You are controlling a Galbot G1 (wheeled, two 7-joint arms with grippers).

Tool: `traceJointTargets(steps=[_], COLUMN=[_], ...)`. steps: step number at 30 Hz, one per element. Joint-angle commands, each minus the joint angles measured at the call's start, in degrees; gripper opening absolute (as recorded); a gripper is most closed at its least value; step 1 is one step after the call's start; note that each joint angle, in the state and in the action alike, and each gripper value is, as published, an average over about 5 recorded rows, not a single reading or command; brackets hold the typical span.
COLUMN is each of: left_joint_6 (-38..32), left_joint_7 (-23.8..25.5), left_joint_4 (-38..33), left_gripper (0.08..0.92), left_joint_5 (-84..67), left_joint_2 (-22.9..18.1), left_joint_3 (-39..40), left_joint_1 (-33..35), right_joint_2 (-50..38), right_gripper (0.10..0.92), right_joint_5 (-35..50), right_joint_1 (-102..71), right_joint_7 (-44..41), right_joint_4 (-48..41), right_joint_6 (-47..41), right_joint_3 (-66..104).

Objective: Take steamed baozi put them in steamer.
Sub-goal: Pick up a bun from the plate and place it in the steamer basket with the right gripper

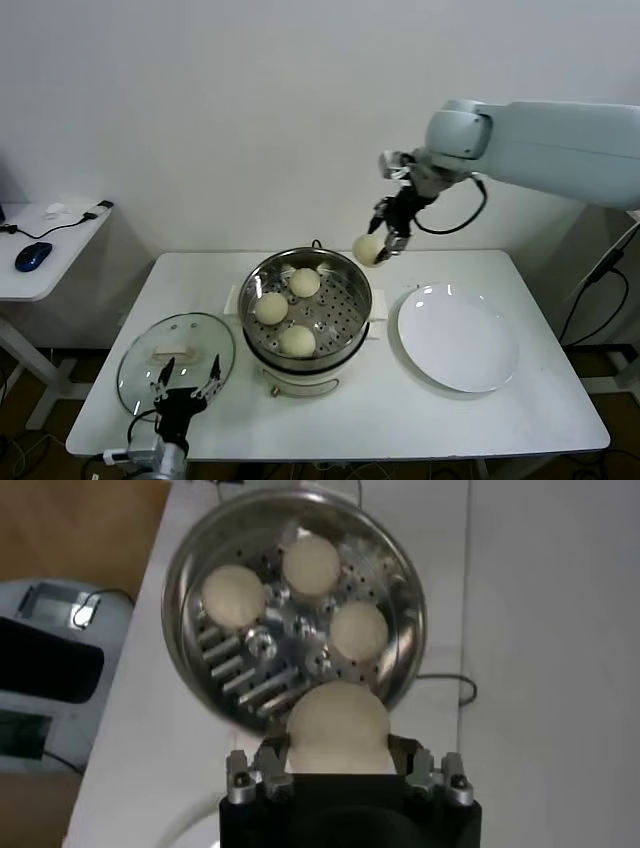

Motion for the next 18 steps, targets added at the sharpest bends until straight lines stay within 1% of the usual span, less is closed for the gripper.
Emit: traceJointTargets(steps=[1,9,18], left_joint_6=[0.1,0.11,-0.07], left_joint_7=[-0.03,0.05,0.05], left_joint_4=[-0.16,-0.37,-0.23], left_gripper=[0.823,0.823,0.823], left_joint_5=[-0.18,-0.17,-0.05], left_joint_2=[0.06,-0.1,-0.12], left_joint_3=[0.01,0.06,0.13], left_joint_1=[-0.13,0.13,0.34], right_joint_2=[11.31,10.63,9.7], right_gripper=[0.67,0.67,0.67], right_joint_5=[3.89,-2.3,-5.54], right_joint_1=[-6.52,-13.52,-16.55], right_joint_7=[7.59,10.8,12.08], right_joint_4=[1.68,0.09,-0.69], right_joint_6=[-6.55,-8.55,-9.34], right_joint_3=[-0.86,-0.44,0.56])
